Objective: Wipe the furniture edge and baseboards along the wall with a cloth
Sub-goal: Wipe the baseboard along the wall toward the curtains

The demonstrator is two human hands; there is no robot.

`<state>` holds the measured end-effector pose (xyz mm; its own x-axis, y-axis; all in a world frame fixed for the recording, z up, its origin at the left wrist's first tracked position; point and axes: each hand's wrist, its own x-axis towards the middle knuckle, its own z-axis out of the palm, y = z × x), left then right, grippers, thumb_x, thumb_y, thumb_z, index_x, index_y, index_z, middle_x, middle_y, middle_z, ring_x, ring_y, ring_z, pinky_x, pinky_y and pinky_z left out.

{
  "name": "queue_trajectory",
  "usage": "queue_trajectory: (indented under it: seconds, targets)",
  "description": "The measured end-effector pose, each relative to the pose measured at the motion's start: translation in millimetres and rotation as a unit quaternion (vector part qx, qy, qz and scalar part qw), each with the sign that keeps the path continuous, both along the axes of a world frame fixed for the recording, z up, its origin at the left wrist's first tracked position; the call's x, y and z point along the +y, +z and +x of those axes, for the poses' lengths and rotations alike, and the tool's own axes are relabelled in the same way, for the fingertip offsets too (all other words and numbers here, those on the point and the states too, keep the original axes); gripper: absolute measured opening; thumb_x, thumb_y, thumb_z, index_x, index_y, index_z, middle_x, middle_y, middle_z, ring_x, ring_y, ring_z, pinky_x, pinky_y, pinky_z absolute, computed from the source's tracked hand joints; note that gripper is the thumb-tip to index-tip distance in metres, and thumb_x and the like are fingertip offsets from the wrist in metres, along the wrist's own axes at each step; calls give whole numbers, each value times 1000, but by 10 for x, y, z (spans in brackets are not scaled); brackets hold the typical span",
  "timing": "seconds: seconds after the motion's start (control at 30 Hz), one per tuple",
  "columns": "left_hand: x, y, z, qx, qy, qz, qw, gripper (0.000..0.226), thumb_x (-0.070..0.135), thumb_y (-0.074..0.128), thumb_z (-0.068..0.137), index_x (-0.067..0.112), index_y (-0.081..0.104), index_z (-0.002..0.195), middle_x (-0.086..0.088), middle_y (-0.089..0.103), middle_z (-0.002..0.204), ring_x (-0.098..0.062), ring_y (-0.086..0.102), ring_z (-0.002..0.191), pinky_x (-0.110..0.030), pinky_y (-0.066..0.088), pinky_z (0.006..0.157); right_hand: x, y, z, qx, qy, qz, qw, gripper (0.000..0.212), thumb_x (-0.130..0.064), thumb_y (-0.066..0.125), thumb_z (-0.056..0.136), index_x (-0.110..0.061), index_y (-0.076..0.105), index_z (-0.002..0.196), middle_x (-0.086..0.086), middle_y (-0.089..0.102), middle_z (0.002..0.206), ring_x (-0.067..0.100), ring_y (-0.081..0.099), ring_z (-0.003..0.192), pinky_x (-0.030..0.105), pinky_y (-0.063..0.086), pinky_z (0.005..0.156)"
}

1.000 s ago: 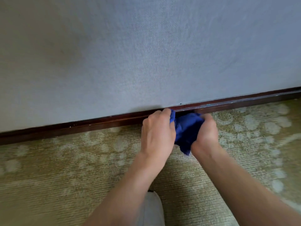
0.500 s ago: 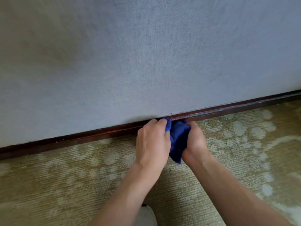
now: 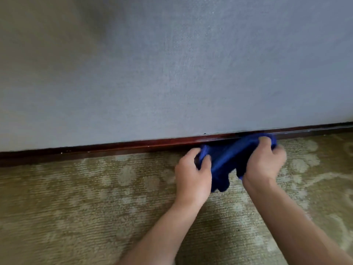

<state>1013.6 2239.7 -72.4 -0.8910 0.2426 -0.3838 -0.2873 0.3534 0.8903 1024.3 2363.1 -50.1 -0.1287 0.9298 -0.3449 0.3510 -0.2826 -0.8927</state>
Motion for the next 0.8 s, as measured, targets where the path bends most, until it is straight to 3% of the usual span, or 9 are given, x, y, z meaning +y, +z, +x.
queue_trajectory:
  seconds: [0.07, 0.17, 0.3, 0.4, 0.47, 0.53, 0.6, 0.67, 0.8]
  targets:
    - [-29, -18, 82, -170, 120, 78, 975, 11, 14, 56, 94, 16, 67, 93, -4, 72, 85, -20, 67, 77, -26, 49, 66, -135, -20, -97, -38, 34, 27, 998, 10, -34, 42, 75, -25, 45, 77, 8, 61, 89, 34, 64, 89, 51, 53, 87]
    - [-198, -28, 21, -257, 217, 97, 937, 18, 13, 50, 97, 21, 65, 97, -4, 72, 92, -20, 69, 83, -29, 53, 68, -452, -86, -153, -64, 137, 57, 987, 9, -26, 44, 85, -17, 47, 84, 2, 56, 79, 29, 56, 77, 49, 53, 84]
    - [-470, -189, -13, -255, 274, 94, 923, 20, 14, 47, 95, 23, 65, 94, -12, 71, 98, -28, 69, 86, -40, 56, 76, -591, -80, -139, -57, 291, -4, 955, 12, -18, 46, 91, -10, 55, 88, 2, 57, 76, 20, 55, 73, 38, 48, 73]
    - [-399, -150, 84, -225, 232, 120, 939, 14, 14, 53, 91, 21, 65, 95, -14, 70, 103, -32, 69, 94, -47, 55, 86, -360, -56, -134, -46, 190, 15, 981, 14, -13, 45, 92, -10, 55, 84, 2, 54, 73, 18, 50, 71, 31, 41, 66]
    - [-319, -96, 113, -215, 177, 130, 952, 11, 10, 54, 93, 16, 62, 97, -12, 71, 96, -30, 69, 92, -44, 53, 82, -266, -51, -166, -35, 129, 22, 991, 15, -14, 42, 92, -12, 55, 83, 0, 52, 71, 20, 49, 74, 31, 40, 68]
    - [-371, -84, 69, -229, 156, 119, 953, 13, 11, 53, 94, 16, 62, 100, -10, 72, 95, -29, 69, 90, -40, 53, 79, -366, -105, -208, -64, 144, 13, 987, 17, -19, 41, 91, -11, 55, 89, 4, 56, 77, 24, 52, 79, 36, 44, 75]
    - [-587, -138, -20, -245, 197, 91, 945, 18, 11, 50, 95, 15, 64, 105, -12, 72, 97, -31, 69, 89, -41, 55, 80, -667, -122, -250, -89, 232, 9, 969, 21, -25, 40, 91, -9, 54, 93, 12, 61, 90, 31, 58, 89, 44, 48, 86]
    - [-838, -173, -48, -268, 265, 63, 924, 21, 13, 47, 97, 11, 65, 108, -16, 71, 94, -33, 68, 85, -42, 56, 78, -958, -99, -262, -86, 318, -17, 944, 21, -25, 40, 93, -8, 51, 96, 9, 59, 90, 30, 56, 92, 43, 46, 90]
    - [-830, -88, -5, -261, 295, 119, 911, 22, 12, 46, 97, 9, 65, 109, -14, 73, 96, -28, 70, 84, -35, 55, 72, -739, -83, -264, -95, 299, -34, 949, 25, -23, 40, 93, -5, 57, 95, 8, 58, 89, 26, 54, 86, 41, 46, 84]
